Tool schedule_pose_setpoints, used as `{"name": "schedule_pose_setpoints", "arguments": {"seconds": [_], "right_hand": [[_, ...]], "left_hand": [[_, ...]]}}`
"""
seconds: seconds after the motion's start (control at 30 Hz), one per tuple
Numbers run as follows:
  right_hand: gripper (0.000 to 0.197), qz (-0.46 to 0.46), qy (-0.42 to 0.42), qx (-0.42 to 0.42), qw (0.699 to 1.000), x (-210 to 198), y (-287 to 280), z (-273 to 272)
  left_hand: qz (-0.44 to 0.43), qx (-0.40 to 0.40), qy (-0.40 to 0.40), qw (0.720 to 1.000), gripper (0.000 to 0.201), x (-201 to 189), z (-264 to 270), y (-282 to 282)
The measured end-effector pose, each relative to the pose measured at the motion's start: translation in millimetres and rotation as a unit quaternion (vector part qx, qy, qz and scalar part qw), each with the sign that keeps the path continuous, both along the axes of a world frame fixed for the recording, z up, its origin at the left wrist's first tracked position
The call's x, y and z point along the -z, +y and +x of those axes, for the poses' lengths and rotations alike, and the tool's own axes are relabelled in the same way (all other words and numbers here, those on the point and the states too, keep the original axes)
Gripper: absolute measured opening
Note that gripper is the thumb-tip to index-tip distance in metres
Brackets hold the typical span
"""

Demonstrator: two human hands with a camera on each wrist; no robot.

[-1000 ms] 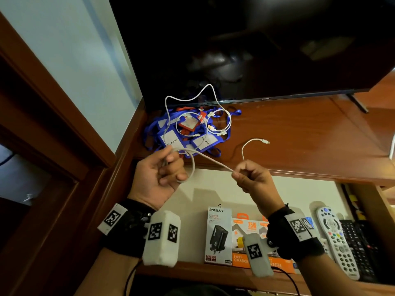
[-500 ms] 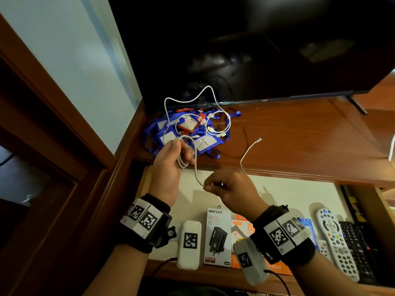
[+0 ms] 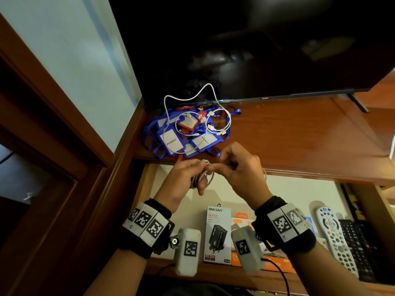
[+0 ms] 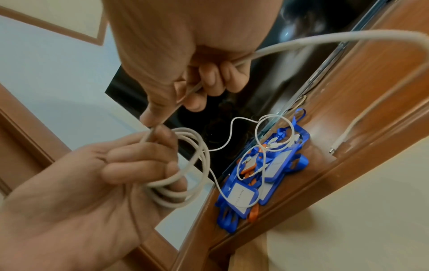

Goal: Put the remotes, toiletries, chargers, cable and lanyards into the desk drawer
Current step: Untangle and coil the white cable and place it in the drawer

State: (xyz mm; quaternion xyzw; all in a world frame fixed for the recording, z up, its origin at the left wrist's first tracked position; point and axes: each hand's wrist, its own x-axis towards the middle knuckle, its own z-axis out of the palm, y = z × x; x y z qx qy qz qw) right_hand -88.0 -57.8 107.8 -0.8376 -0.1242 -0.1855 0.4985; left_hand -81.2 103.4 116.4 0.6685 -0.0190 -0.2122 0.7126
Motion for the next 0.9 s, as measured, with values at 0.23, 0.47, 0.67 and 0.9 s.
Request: {"name": "schedule_pose_setpoints", "arguments": {"seconds": [0.23, 0.47, 0.67, 0.9], "right_hand": [[0.035, 0.0, 0.13, -0.08, 0.988, 7, 1, 1], [0.012, 0.072, 0.224, -0.156, 0.959, -4, -5, -2], [0.02, 0.106, 0.257, -0.159, 0.947, -5, -7, -6], [0.014, 0.127, 0.216, -0.092, 0.964, 4, -10, -12]], "left_hand": [[-0.141, 0.004, 0.16, 0.977, 0.03, -4, 2, 1], [-0.18, -0.014, 0.12, 0.976, 0.029, 0, 0, -3], [-0.136, 0.018, 0.115, 0.984, 0.027, 3, -2, -1], [-0.223, -0.034, 0.189, 0.956, 0.023, -2, 1, 8]]}}
